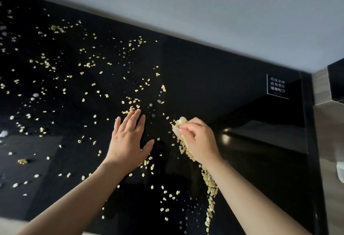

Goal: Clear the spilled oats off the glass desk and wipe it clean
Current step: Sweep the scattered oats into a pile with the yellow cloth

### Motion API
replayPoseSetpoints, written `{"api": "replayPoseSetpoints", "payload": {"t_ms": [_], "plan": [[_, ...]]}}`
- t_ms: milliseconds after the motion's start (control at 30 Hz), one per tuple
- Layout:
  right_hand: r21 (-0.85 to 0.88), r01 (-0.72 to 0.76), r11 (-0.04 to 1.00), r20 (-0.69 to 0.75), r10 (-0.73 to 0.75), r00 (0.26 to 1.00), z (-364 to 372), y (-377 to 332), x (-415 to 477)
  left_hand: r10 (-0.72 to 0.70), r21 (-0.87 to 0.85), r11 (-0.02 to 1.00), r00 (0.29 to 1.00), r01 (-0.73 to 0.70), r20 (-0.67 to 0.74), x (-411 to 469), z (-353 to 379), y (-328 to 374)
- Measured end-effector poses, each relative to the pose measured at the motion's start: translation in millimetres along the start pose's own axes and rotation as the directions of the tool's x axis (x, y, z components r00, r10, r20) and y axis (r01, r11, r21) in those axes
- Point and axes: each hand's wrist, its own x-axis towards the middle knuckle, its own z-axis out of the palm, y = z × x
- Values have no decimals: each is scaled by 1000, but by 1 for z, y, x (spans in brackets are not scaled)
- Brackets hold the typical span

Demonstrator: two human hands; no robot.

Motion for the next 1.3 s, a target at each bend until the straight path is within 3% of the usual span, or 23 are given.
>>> {"api": "replayPoseSetpoints", "payload": {"t_ms": [133, 300, 367, 500, 633, 700, 867, 1000, 1100, 1200, 1300], "plan": [[62, -118, 991, -269, 130, 954, -43, 3, -7, 25, -37, 999, 1000, -25, 5, -2, -9, 8], [-29, -324, 946, -349, 294, 890, -51, 43, -24, 126, -30, 992, 992, -125, 31, -29, -6, 16], [-81, -349, 933, -390, 293, 873, -33, 44, -28, 140, -23, 990, 989, -139, 56, -45, -3, 16], [-166, -185, 969, -307, 127, 943, 11, 15, -33, 137, 3, 990, 984, -138, 112, -70, 6, 14], [-93, 32, 995, -39, -36, 999, 21, -12, -45, 98, -1, 995, 991, -99, 95, -82, 10, 20], [-55, 52, 997, -48, -54, 997, 4, -16, -52, 90, -3, 996, 993, -90, 74, -86, 10, 25], [-59, -167, 984, -241, 148, 959, -52, 19, -94, 93, -6, 996, 993, -93, 67, -104, 20, 44], [11, -403, 915, -421, 370, 828, -59, 55, -137, 31, -34, 999, 999, -30, 42, -128, 28, 53], [-18, -425, 905, -497, 360, 789, -31, 55, -141, -10, -35, 999, 1000, 11, 8, -145, 34, 52], [-87, -287, 954, -469, 215, 857, 5, 27, -127, -34, -43, 999, 999, 33, -26, -158, 39, 48], [-143, -144, 979, -291, 97, 952, 30, -3, -108, -37, -23, 999, 999, 36, -33, -167, 43, 47]]}}
